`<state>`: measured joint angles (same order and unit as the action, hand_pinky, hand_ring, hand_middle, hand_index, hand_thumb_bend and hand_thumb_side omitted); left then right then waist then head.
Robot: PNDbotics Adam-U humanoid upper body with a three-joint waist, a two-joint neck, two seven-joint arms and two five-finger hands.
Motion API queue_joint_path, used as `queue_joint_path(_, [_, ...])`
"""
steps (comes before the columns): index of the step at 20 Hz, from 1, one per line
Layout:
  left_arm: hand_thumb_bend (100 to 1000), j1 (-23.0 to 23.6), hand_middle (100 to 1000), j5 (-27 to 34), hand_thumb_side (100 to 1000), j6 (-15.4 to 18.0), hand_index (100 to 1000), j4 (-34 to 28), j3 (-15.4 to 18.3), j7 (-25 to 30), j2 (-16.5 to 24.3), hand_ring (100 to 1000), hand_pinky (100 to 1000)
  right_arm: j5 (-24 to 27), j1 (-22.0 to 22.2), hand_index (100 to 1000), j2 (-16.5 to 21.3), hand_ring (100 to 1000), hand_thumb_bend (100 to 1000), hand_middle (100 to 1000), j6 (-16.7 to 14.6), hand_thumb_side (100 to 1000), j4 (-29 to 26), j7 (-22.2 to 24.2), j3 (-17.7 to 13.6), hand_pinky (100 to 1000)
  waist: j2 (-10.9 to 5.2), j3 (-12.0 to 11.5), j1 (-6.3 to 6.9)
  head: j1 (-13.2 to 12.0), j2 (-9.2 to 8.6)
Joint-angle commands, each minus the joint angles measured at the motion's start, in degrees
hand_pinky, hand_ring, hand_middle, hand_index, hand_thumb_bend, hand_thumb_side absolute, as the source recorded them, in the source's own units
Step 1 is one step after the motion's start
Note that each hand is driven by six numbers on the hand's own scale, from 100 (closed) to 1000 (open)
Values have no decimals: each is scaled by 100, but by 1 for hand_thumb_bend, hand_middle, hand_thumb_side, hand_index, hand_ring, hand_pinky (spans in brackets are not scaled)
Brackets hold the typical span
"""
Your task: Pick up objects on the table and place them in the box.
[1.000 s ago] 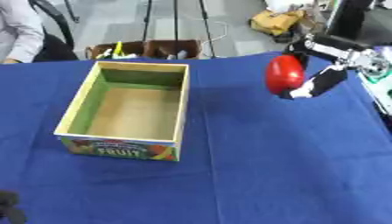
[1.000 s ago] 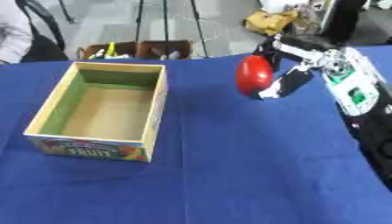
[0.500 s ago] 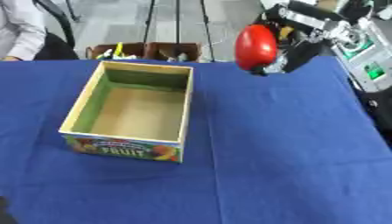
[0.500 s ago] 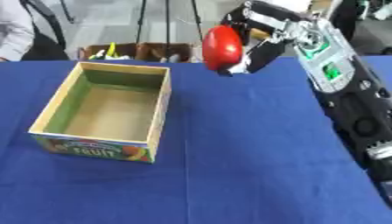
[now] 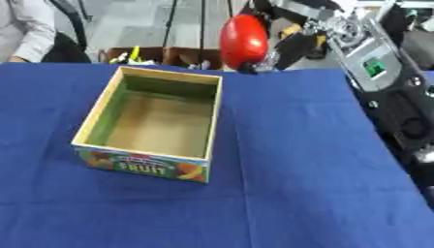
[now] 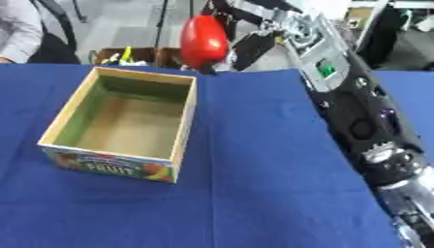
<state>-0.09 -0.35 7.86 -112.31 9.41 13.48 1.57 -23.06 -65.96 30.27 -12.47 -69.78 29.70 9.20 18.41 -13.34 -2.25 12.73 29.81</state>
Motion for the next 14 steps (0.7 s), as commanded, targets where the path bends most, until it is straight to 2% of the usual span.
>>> queue_joint_path(1, [100, -59, 461, 41, 822, 2, 577, -119, -19, 20, 111, 356, 405, -73, -231, 383, -110, 501, 100, 270, 105, 200, 48, -79, -42, 445, -79, -79, 8, 123, -112])
queue_joint_path(8, [100, -113, 460, 76, 821, -19, 575, -117, -22, 6, 101, 355, 404, -739, -386, 379, -539, 493, 100, 266, 463, 180, 543, -473, -151, 435, -80, -297, -38, 440, -190])
queue_joint_path(14, [100, -108, 460, 97, 820, -17, 575, -105, -42, 28, 103, 355, 405, -1516, -466, 379, -974, 496, 100, 269, 634, 191, 921, -924, -247, 434, -106, -346, -10, 511, -191])
